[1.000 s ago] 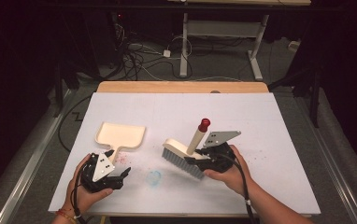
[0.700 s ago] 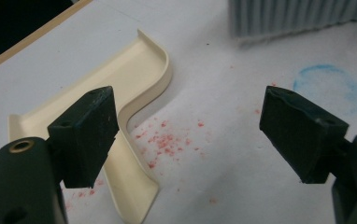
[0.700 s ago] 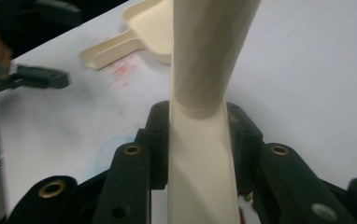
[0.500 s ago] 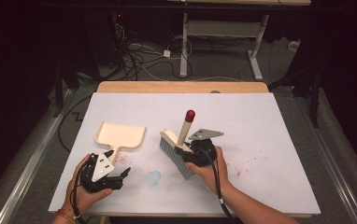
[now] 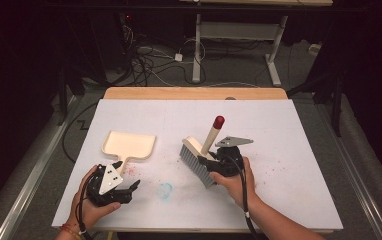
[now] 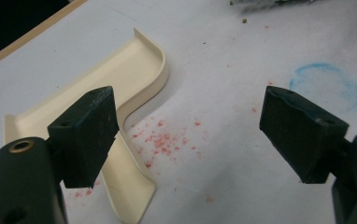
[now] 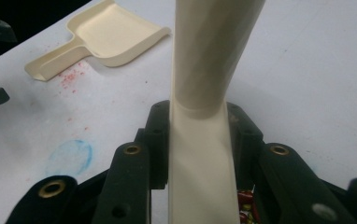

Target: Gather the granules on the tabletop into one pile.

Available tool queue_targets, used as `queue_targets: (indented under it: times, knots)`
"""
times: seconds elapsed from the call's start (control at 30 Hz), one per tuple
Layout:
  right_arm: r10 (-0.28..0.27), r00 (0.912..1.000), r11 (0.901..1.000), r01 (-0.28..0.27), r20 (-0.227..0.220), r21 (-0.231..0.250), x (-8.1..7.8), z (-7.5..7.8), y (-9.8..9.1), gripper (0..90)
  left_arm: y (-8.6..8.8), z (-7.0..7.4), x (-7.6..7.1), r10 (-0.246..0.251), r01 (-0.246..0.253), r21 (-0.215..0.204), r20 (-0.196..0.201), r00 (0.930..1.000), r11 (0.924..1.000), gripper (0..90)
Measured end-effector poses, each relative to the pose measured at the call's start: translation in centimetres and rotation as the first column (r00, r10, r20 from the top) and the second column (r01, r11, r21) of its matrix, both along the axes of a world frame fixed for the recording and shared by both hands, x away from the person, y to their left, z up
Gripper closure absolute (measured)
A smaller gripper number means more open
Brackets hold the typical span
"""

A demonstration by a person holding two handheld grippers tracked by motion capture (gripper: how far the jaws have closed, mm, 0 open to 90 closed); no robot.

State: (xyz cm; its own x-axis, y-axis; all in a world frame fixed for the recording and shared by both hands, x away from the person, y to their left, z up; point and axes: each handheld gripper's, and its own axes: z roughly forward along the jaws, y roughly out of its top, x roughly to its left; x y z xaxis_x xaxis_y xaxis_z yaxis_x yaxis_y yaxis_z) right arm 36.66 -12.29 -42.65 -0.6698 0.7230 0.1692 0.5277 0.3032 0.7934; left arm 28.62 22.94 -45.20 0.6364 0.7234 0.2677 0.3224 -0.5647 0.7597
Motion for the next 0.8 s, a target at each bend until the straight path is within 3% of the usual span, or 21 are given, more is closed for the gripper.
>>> queue_targets:
  times: [0.1,0.27,0.37,0.47,0.57,0.63,0.8]
  knots:
    - [0.015,0.9997,0.9998,-0.015,0.018,0.015,-0.3,0.6,0.5,67.4,-0.1,0.0,0.0,0.002,-0.002,-0.002,-0.011,0.9999,1.0,18.8]
    - [0.069,0.9976,0.9966,-0.069,0.006,0.045,-0.9,1.1,2.4,67.4,-0.2,-0.1,0.1,0.0,0.0,-0.002,-0.014,0.9999,1.0,18.8]
    - [0.084,0.9962,0.9939,-0.082,-0.024,0.075,-0.8,0.9,3.2,67.4,-0.2,-0.1,0.1,-0.002,0.002,-0.004,-0.015,0.9999,1.0,18.8]
    - [0.091,0.9951,0.9934,-0.089,-0.037,0.073,-0.6,0.6,4.1,67.4,-0.3,-0.1,0.1,-0.003,0.003,-0.007,-0.017,0.9999,1.0,18.8]
    - [0.078,0.9939,0.995,-0.073,-0.078,0.068,0.0,-0.2,4.8,67.4,-0.3,-0.1,0.2,-0.008,0.008,-0.007,-0.021,0.9997,0.9999,18.8]
    - [0.046,0.9963,0.9982,-0.043,-0.073,0.043,0.4,-0.4,4.9,67.4,-0.3,-0.1,0.2,-0.01,0.01,-0.008,-0.022,0.9997,0.9999,18.8]
    - [-0.013,0.9945,0.9993,0.017,-0.104,0.032,1.0,-0.7,3.3,67.3,-0.3,0.0,0.0,-0.009,0.009,-0.01,-0.009,0.9999,0.9999,18.8]
